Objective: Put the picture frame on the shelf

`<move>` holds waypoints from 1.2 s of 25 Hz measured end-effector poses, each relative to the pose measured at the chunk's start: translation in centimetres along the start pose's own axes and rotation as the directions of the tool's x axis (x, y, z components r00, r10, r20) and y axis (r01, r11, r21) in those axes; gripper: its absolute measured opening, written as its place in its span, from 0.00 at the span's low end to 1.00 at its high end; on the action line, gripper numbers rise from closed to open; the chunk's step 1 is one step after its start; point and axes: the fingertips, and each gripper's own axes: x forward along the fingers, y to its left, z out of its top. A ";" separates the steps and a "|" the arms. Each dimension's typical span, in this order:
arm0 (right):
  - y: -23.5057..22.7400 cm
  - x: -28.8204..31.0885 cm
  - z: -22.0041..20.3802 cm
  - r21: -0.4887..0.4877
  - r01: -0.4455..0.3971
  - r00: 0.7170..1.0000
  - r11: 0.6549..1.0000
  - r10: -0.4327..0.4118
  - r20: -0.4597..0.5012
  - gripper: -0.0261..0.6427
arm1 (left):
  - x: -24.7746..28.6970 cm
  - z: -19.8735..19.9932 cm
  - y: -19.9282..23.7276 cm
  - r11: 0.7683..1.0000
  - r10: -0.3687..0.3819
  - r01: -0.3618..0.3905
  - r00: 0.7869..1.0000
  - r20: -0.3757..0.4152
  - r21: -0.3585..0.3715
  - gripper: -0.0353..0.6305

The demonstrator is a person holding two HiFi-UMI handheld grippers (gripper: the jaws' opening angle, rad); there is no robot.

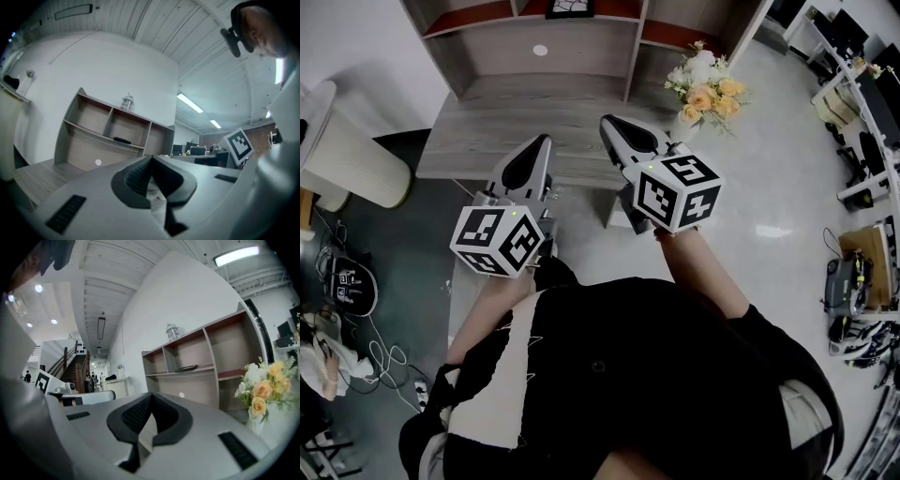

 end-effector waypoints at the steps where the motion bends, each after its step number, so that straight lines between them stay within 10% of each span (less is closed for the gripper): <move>1: 0.1 0.0 0.0 -0.002 0.000 1.000 1.000 0.000 0.001 0.04 | -0.1 0.0 0.0 1.000 0.000 0.000 1.000 0.000 0.001 0.07; 30: 0.2 3.9 0.0 -0.020 0.011 1.000 1.000 -0.011 -0.023 0.04 | 1.7 0.6 3.4 1.000 -0.030 0.030 0.999 -0.018 -0.004 0.07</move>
